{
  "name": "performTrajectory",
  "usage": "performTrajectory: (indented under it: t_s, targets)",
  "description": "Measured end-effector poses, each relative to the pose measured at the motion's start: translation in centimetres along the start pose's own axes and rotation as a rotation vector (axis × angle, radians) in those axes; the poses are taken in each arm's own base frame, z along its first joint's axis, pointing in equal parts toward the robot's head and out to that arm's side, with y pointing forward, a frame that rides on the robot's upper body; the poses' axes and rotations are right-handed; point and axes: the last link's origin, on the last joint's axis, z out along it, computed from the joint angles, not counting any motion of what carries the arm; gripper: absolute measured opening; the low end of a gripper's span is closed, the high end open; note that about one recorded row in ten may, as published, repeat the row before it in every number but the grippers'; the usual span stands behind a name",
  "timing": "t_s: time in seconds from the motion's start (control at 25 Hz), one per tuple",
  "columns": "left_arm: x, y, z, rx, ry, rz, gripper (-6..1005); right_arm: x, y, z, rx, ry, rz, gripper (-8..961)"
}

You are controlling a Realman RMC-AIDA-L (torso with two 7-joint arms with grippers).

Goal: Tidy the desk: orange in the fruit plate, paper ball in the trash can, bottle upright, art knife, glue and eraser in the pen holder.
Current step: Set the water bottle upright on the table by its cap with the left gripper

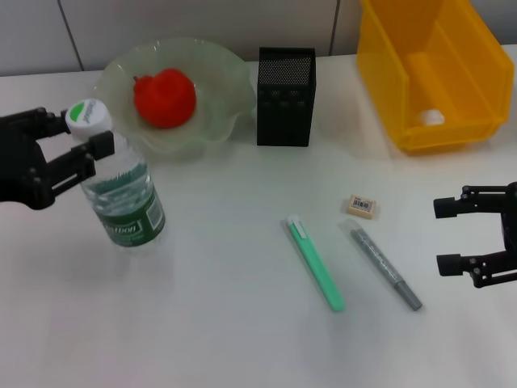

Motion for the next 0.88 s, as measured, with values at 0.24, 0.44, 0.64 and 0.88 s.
performTrajectory:
  t_s: [0.24,0.44,0.64,0.88]
  targets:
    - [-1.1,-0.1,0.1,-0.01,-0.003,-0.004,452,0.0,0.1,0.2,-0.006,0.0,0.001,807]
    - [-2.2,0.0,0.1,-0.016,0.013,-0.002,454,0.0,0.1,0.3,-0.009,0.002,0.0,806]
    - [-3.3,-0.1,-0.2,-0.012,0.02,-0.016,455,0.0,0.1,0.3,-0.01,0.001,-0.001,806]
    - [-4.3,-0.1,0.2,-0.021,0.01,-0.021,456,0.0,0.1,0.4,-0.012,0.0,-0.004,805]
